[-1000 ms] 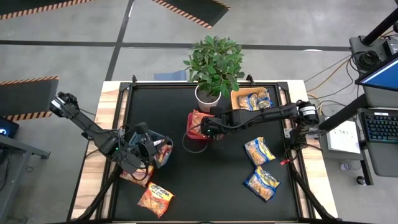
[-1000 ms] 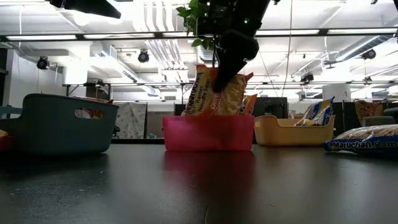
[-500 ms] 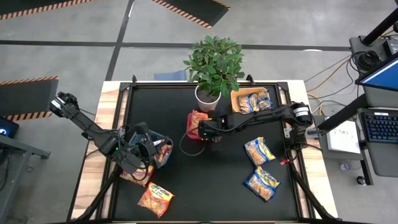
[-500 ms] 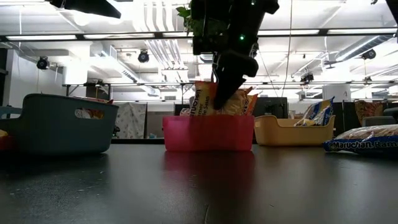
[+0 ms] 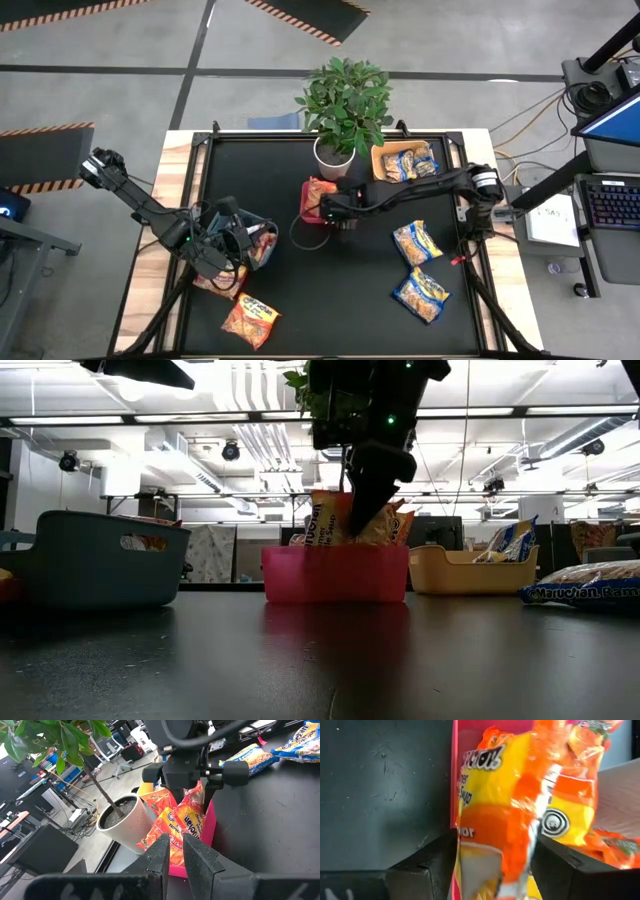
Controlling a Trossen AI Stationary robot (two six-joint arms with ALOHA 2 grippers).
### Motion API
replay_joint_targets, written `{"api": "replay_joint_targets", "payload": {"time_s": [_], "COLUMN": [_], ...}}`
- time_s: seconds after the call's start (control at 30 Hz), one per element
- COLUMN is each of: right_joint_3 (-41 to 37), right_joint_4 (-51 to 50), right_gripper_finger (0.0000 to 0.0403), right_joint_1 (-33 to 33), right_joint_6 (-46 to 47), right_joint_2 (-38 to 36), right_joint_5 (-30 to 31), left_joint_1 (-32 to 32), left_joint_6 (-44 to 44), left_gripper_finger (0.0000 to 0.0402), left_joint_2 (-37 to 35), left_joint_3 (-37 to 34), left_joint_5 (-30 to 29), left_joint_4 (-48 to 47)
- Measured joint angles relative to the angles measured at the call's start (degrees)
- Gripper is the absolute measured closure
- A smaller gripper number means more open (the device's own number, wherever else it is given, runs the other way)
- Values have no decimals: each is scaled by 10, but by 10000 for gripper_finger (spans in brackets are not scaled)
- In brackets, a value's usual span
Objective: Sort Maruchan noodles
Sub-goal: Put the right orange noodle pack into the red bin, then put the red noodle pack into the green bin
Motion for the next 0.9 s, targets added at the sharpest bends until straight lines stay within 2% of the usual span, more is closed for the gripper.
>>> {"api": "replay_joint_targets", "payload": {"time_s": [0.2, 0.33, 0.47, 0.57, 0.67, 0.8, 0.9], "right_joint_3": [0, 0, -14, -44, -96, -187, -255], "right_joint_4": [-16, -22, -17, 10, 90, 242, 350], "right_gripper_finger": [172, 167, 169, 170, 170, 170, 170], "right_joint_1": [1, 14, 58, 99, 133, 161, 168], "right_joint_6": [19, 47, 60, 60, 40, -17, -46], "right_joint_2": [-36, -75, -123, -159, -200, -254, -294], "right_joint_5": [5, 44, 123, 170, 180, 179, 160], "left_joint_1": [0, 0, 0, -2, -10, -21, -30], "left_joint_6": [-2, -26, -81, -154, -219, -222, -221], "left_gripper_finger": [365, 365, 365, 365, 365, 365, 365], "left_joint_2": [0, 0, 1, 8, 38, 98, 141], "left_joint_3": [0, 0, 0, -1, -3, 1, 27], "left_joint_5": [0, 3, 64, 109, 113, 119, 128], "left_joint_4": [2, 27, 54, 72, 94, 174, 190]}}
